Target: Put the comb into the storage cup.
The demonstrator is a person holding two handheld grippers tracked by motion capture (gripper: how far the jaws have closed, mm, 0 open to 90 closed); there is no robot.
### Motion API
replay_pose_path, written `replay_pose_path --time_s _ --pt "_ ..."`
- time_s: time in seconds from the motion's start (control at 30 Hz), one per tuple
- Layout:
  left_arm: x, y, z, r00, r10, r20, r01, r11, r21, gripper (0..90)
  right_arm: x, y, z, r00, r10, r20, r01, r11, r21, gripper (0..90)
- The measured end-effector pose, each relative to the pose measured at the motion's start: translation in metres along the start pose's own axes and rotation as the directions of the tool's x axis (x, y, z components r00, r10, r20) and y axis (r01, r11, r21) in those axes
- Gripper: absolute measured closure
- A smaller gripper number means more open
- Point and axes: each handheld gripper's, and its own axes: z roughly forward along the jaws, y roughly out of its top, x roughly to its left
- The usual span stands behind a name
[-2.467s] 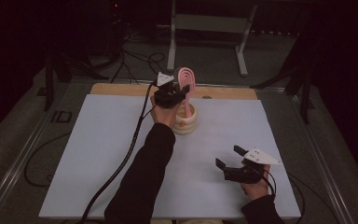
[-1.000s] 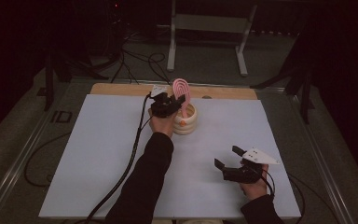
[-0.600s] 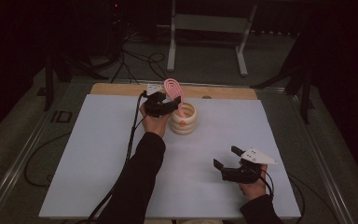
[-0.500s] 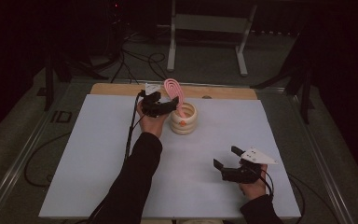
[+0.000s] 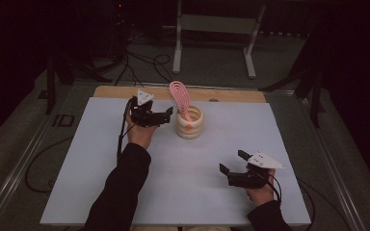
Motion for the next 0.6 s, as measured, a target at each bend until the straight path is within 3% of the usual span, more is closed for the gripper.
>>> replay_pose_path --time_s 0.07,0.1,0.13,0.23,0.4,0.53,0.6 --pt "0.0 0.0 0.0 1.0 0.0 0.0 0.0 1.0 0.0 0.3 0.0 0.0 0.0 1.0 -0.001 0.001 0.001 1.0 0.001 8.0" --pt "0.001 -0.004 -0.015 0.9991 0.042 -0.007 -0.042 0.9991 -0.009 0.3 0.0 0.0 0.0 1.0 -0.001 0.001 0.001 1.0 0.001 8.0" --pt "0.001 -0.004 -0.015 0.9991 0.042 -0.007 -0.042 0.9991 -0.009 0.3 0.0 0.0 0.0 1.0 -0.005 0.004 0.005 1.0 0.0 8.0" --pt "0.002 -0.014 -0.035 0.9951 0.099 -0.009 -0.099 0.995 -0.012 0.3 -0.001 0.001 -0.001 1.0 -0.004 0.007 0.004 1.0 -0.006 8.0" --pt "0.006 -0.029 -0.055 0.9957 0.092 0.011 -0.092 0.9957 -0.015 0.3 -0.001 0.001 -0.002 0.9999 -0.004 0.009 0.004 1.0 -0.004 8.0" --pt "0.014 -0.054 -0.075 0.9951 0.098 0.01 -0.098 0.9951 -0.013 0.3 -0.001 0.001 -0.003 0.9998 -0.008 0.016 0.008 1.0 -0.007 8.0" --pt "0.014 -0.054 -0.075 0.9951 0.098 0.01 -0.098 0.9951 -0.013 0.3 -0.001 0.002 -0.003 0.9998 -0.009 0.017 0.009 1.0 -0.01 8.0"
